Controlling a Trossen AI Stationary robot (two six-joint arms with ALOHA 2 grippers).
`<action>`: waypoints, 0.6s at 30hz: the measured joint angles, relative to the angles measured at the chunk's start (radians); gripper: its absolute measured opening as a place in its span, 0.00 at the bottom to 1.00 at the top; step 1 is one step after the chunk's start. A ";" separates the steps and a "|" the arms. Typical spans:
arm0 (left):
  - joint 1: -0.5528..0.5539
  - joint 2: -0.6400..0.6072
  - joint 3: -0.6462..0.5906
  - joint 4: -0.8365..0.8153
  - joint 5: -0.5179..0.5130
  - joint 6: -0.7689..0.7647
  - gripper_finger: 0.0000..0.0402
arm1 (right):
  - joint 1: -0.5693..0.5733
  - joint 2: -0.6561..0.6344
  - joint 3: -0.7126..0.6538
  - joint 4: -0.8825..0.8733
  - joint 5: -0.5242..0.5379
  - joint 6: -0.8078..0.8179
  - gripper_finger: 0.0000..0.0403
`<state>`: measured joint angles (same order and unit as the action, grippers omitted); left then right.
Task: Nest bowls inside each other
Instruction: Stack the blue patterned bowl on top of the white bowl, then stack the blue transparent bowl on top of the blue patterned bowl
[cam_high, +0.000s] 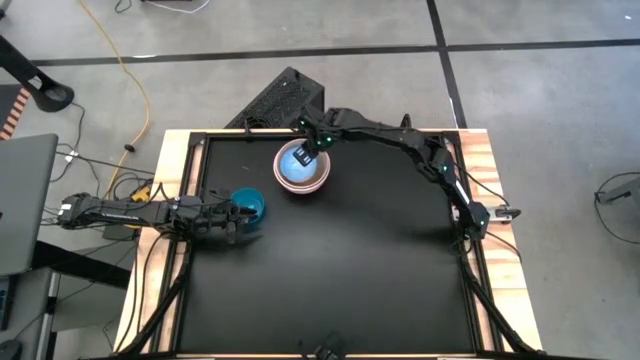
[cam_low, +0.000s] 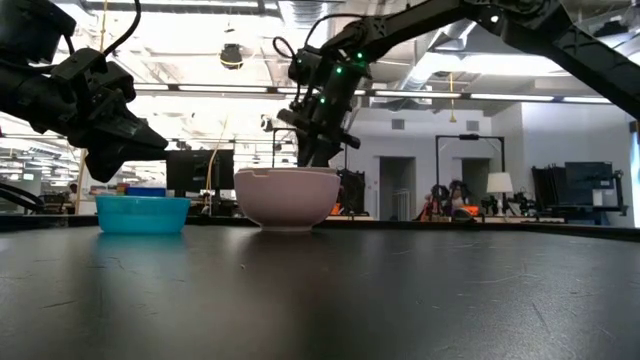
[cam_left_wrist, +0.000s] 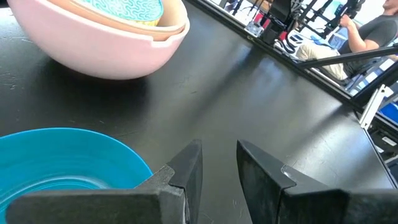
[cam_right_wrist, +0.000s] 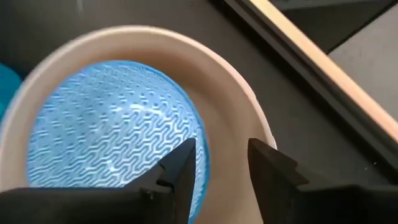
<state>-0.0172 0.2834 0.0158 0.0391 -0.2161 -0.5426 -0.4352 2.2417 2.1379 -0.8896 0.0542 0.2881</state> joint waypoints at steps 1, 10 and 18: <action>0.000 0.000 0.000 0.000 0.000 0.000 0.22 | 0.002 0.000 0.013 -0.008 0.000 -0.006 0.41; 0.000 0.000 0.000 0.000 0.000 -0.001 0.22 | 0.072 -0.001 0.142 -0.074 -0.002 -0.009 0.41; 0.000 0.000 0.000 0.000 0.000 -0.001 0.22 | 0.281 0.002 0.135 0.006 -0.005 -0.198 0.41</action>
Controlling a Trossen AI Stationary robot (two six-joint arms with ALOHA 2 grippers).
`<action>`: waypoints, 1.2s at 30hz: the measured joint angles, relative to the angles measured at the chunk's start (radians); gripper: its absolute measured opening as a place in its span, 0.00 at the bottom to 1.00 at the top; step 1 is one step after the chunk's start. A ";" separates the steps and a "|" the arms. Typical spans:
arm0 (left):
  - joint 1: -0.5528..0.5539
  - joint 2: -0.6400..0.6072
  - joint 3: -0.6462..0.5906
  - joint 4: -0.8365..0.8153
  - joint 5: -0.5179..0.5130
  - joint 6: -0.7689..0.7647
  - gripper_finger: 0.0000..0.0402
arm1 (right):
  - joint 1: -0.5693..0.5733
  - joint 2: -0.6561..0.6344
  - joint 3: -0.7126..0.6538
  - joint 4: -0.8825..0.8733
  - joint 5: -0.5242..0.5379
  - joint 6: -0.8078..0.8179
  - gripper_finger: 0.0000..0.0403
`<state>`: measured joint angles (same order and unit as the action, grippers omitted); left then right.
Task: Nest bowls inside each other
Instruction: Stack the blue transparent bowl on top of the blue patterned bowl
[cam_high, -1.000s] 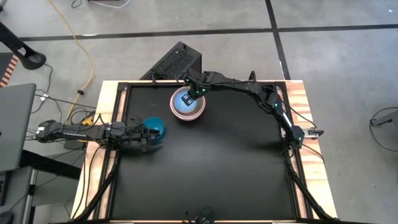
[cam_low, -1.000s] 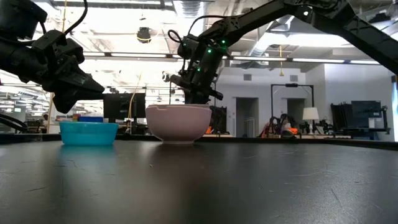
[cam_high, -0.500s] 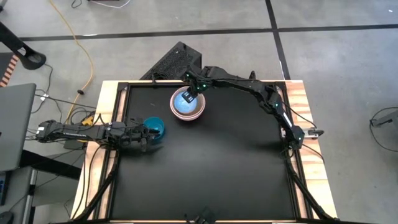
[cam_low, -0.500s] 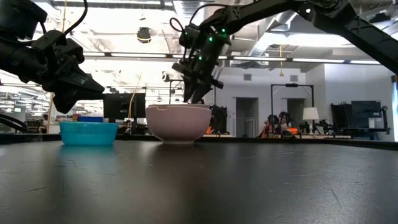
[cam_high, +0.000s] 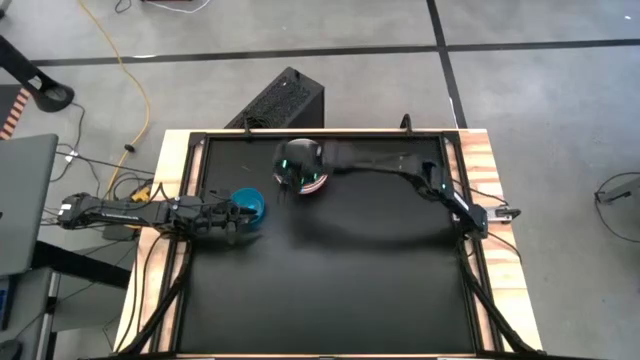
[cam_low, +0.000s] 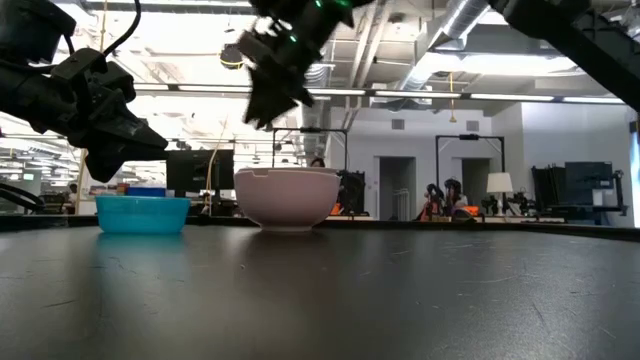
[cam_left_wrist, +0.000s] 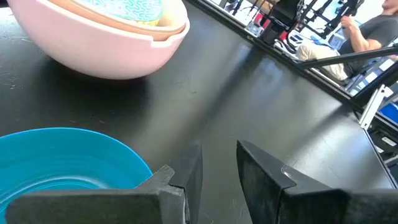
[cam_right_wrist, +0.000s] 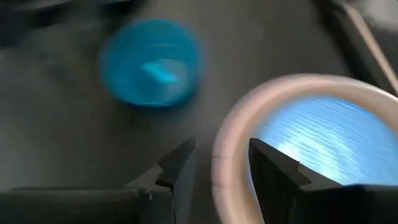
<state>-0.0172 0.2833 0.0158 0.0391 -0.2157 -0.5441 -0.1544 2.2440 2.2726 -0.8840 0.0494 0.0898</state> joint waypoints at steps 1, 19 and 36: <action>0.000 0.000 0.000 0.000 0.000 0.000 0.22 | 0.030 0.000 -0.013 0.027 0.000 -0.038 0.41; -0.008 -0.083 -0.002 0.032 0.036 0.162 0.22 | 0.162 0.003 -0.316 0.586 -0.055 -0.338 0.41; -0.076 -0.279 -0.001 0.197 0.047 0.317 0.22 | 0.146 0.128 -0.409 0.922 -0.047 -0.537 0.41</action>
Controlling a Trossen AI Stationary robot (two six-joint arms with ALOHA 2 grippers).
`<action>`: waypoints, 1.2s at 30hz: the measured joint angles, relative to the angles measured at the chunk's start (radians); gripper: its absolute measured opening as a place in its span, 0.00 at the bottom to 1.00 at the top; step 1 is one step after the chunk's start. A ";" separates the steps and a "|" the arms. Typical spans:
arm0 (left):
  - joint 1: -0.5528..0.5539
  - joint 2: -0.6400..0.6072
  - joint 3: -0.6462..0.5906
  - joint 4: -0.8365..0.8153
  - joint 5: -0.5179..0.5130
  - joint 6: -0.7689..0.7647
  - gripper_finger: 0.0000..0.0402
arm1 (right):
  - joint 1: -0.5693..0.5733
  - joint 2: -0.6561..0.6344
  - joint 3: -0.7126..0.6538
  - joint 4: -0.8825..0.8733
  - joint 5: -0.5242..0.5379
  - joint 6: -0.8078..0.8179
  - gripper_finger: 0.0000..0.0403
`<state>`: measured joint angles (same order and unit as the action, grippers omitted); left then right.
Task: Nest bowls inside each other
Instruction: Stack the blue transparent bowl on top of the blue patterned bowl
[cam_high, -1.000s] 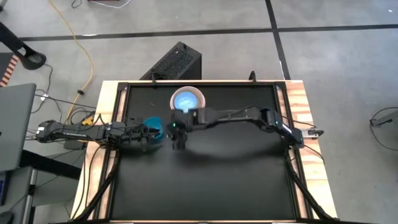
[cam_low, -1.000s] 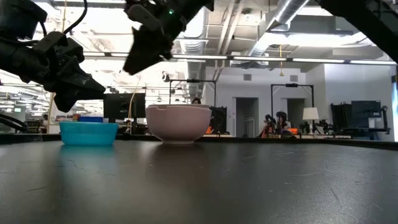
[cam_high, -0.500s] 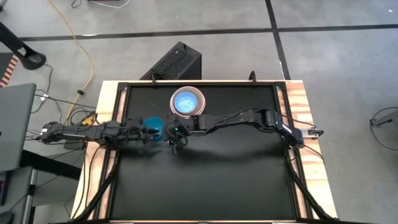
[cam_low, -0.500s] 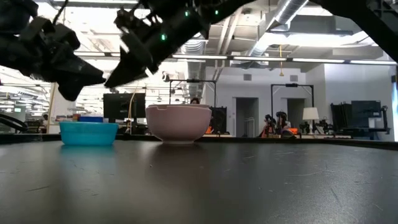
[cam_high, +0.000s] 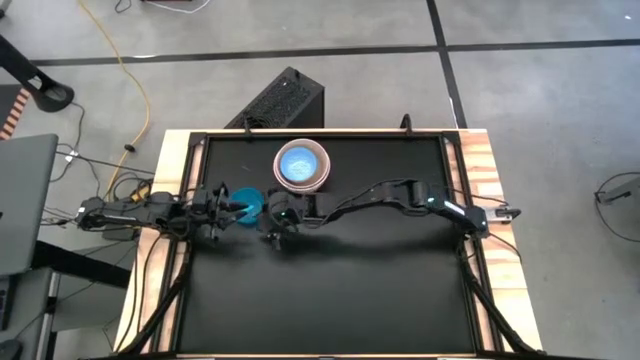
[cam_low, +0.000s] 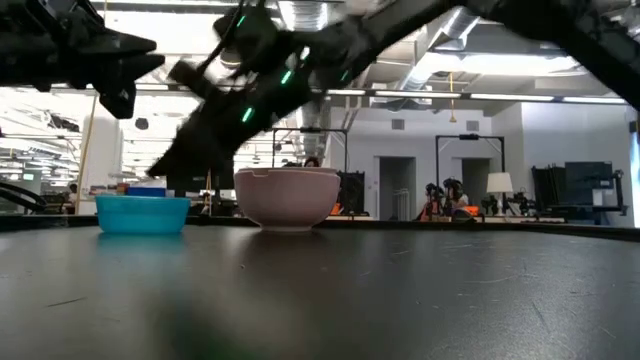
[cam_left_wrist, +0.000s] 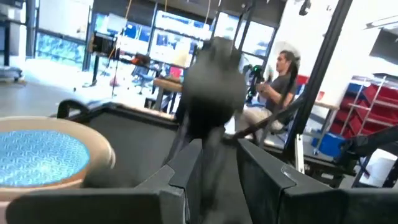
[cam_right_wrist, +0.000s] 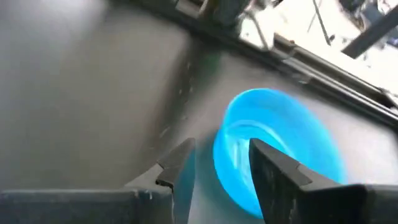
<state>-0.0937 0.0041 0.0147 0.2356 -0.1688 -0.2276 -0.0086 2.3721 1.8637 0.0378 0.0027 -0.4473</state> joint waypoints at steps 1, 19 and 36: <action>0.000 -0.001 0.000 0.005 0.001 0.000 0.22 | 0.000 0.031 0.029 -0.014 0.023 -0.030 0.41; -0.001 0.000 0.001 -0.018 0.032 0.003 0.22 | 0.019 0.233 0.489 -0.288 0.138 -0.109 0.41; 0.028 0.041 0.040 -0.102 -0.093 -0.003 0.22 | 0.007 -0.125 0.485 -1.139 0.128 0.064 0.41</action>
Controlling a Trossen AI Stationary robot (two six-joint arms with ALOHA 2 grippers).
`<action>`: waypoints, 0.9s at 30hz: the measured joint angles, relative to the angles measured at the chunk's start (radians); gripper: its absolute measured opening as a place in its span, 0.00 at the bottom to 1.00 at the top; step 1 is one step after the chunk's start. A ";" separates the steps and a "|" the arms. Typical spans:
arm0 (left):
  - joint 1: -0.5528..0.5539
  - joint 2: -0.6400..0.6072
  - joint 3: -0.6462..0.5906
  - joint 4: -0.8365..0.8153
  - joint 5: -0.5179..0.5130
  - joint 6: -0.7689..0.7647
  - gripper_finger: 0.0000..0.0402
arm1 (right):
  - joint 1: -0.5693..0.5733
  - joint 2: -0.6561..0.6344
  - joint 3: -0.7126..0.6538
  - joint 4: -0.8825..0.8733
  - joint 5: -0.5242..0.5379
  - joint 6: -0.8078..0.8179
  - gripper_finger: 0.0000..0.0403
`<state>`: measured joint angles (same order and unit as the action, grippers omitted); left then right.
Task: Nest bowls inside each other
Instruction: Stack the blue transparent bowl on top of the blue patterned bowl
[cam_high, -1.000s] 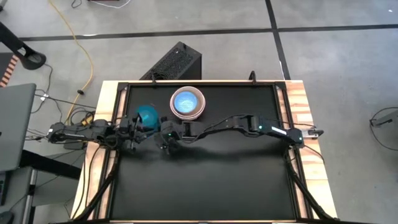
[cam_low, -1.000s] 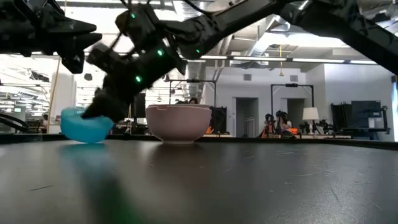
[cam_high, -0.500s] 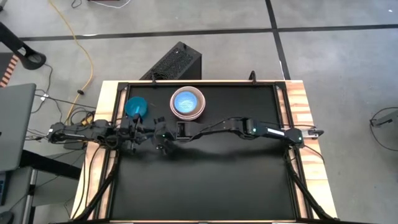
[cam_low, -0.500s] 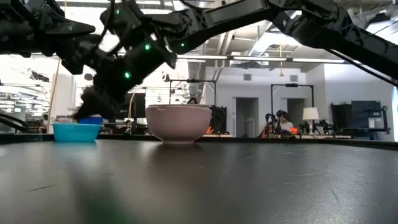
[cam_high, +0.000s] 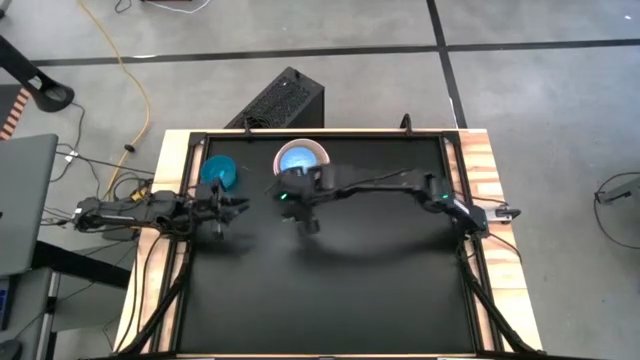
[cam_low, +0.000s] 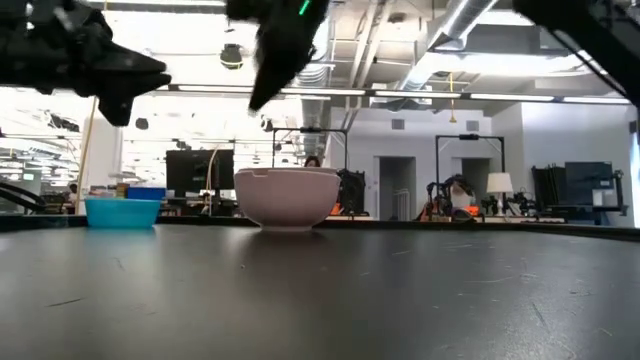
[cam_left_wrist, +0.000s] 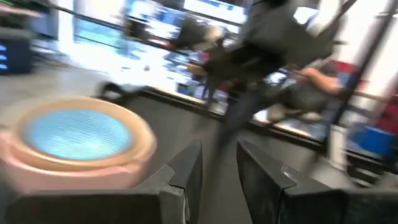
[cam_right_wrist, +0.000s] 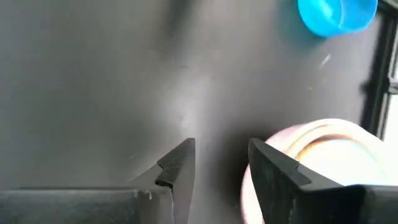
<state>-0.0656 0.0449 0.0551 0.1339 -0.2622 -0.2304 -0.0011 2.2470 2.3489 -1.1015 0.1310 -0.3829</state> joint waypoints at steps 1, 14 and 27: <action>0.013 0.016 0.026 -0.019 -0.032 0.010 0.22 | -0.003 -0.034 0.001 -0.039 -0.038 0.011 0.41; 0.383 0.581 0.550 -0.776 -0.230 -0.174 0.22 | -0.011 -0.376 -0.254 -0.181 -0.129 0.150 0.41; 0.711 1.057 0.621 -0.796 0.002 -0.044 0.22 | -0.012 -0.637 -0.834 0.185 -0.130 0.252 0.41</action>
<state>0.6452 1.1017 0.6765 -0.6622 -0.2603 -0.2742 -0.0128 1.6098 1.5149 -0.9170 0.0010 -0.1308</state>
